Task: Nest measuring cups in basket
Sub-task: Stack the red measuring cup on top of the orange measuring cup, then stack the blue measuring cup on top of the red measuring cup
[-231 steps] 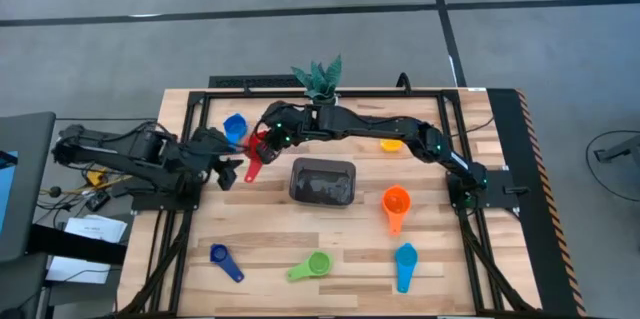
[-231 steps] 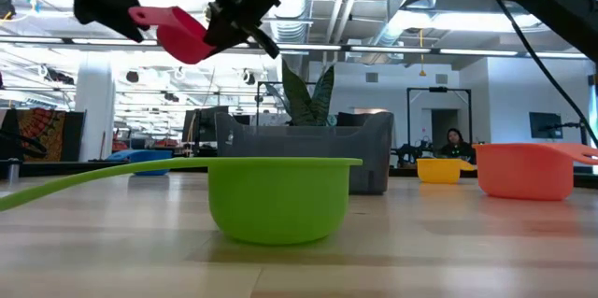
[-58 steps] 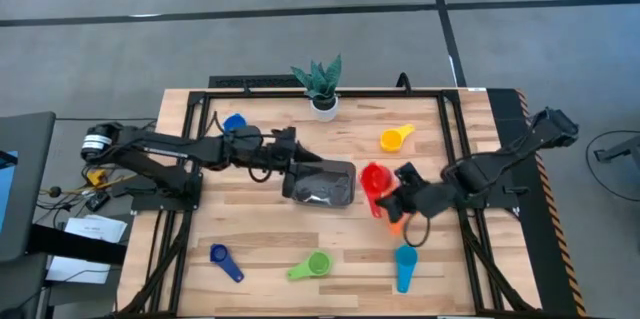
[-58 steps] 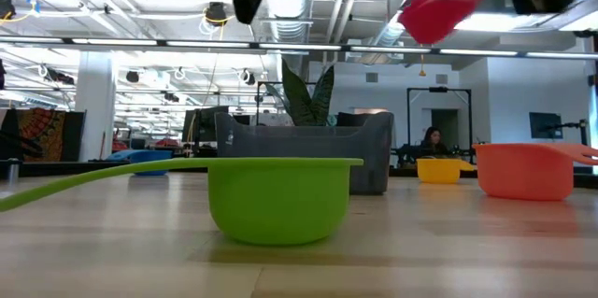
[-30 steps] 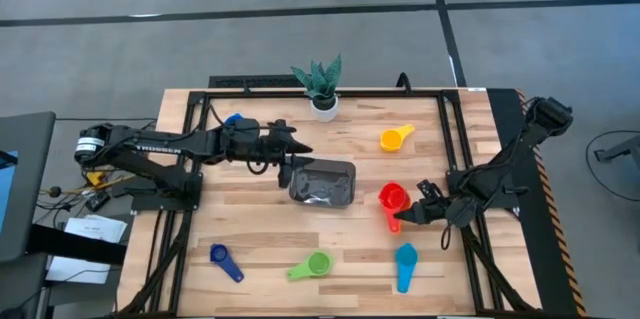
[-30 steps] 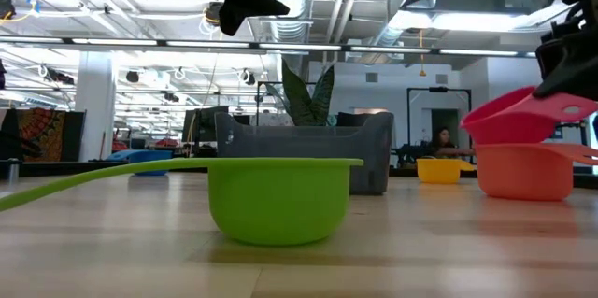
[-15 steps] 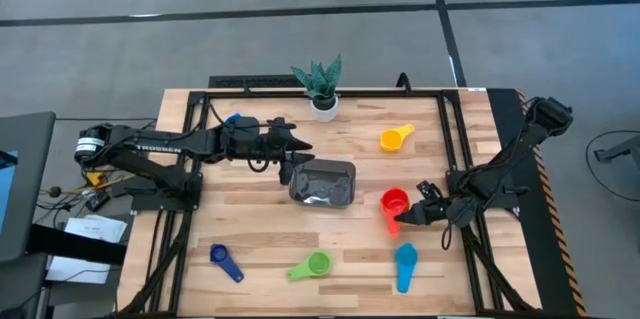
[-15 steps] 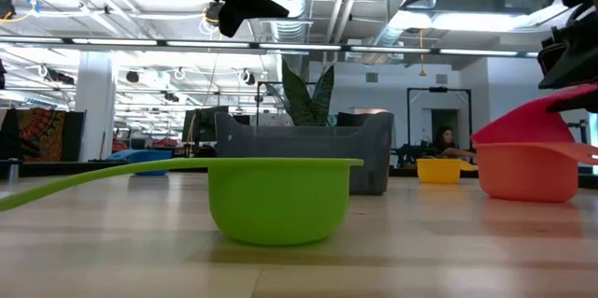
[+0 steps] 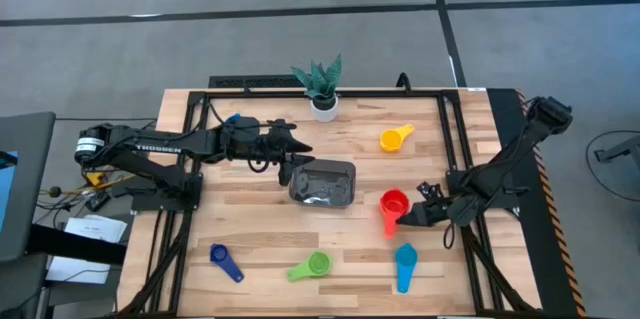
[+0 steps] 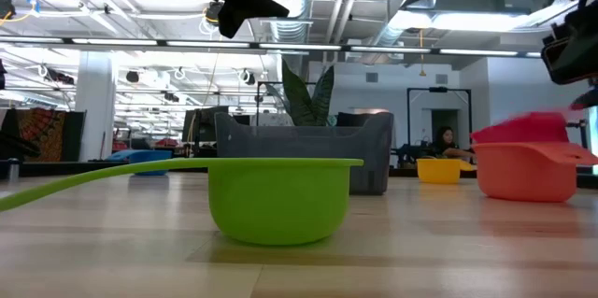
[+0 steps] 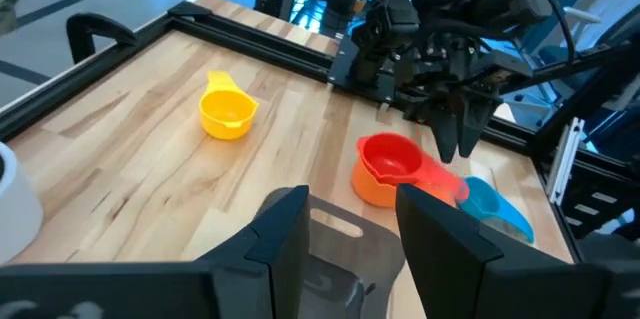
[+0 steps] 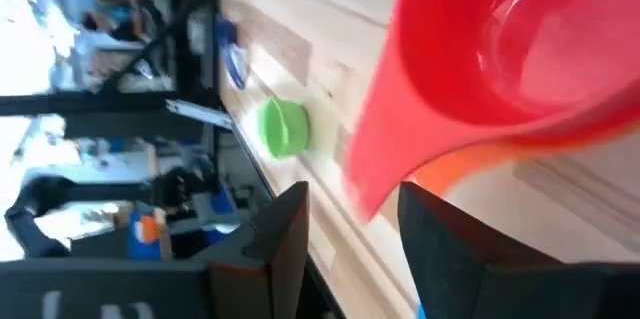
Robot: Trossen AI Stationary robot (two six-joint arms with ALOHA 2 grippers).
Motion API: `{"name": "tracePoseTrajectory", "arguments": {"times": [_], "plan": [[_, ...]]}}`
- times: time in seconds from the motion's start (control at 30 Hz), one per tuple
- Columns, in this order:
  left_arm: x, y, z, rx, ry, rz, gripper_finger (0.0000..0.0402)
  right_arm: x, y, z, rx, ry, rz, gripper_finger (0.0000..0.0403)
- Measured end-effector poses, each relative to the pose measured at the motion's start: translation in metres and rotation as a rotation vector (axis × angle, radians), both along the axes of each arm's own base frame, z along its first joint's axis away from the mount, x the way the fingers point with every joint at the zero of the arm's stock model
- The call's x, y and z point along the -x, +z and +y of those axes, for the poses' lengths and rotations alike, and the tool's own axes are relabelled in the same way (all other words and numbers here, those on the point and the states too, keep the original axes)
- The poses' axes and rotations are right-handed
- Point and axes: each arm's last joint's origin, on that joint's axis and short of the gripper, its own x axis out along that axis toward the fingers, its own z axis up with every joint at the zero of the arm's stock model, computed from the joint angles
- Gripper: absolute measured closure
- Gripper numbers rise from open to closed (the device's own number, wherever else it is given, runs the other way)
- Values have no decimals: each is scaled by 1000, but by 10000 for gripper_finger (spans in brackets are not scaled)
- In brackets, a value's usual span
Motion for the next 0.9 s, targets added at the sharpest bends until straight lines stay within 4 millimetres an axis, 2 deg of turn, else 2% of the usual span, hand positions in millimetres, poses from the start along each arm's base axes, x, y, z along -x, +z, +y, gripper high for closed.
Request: {"name": "tracePoseTrajectory", "arguments": {"times": [0.17, 0.33, 0.43, 0.63, 0.77, 0.9], "plan": [[0, 0, 0, 2, -8, 2, 262, 6, 13, -4, 42, 10, 151, 240], [6, 3, -1, 4, -25, 14, 262, 7, 33, -6, 86, -8, 203, 251], [23, 12, 1, -4, 26, 32, 262, 5, 42, -10, 134, -60, 215, 261], [66, 29, 14, 8, 192, 70, 262, -10, 48, -20, 248, -202, 149, 285], [91, 29, 21, 29, 344, 139, 262, -26, 55, -29, 325, -251, 62, 293], [111, 21, 30, 64, 570, 248, 262, -41, 68, -42, 397, -314, -64, 294]]}}
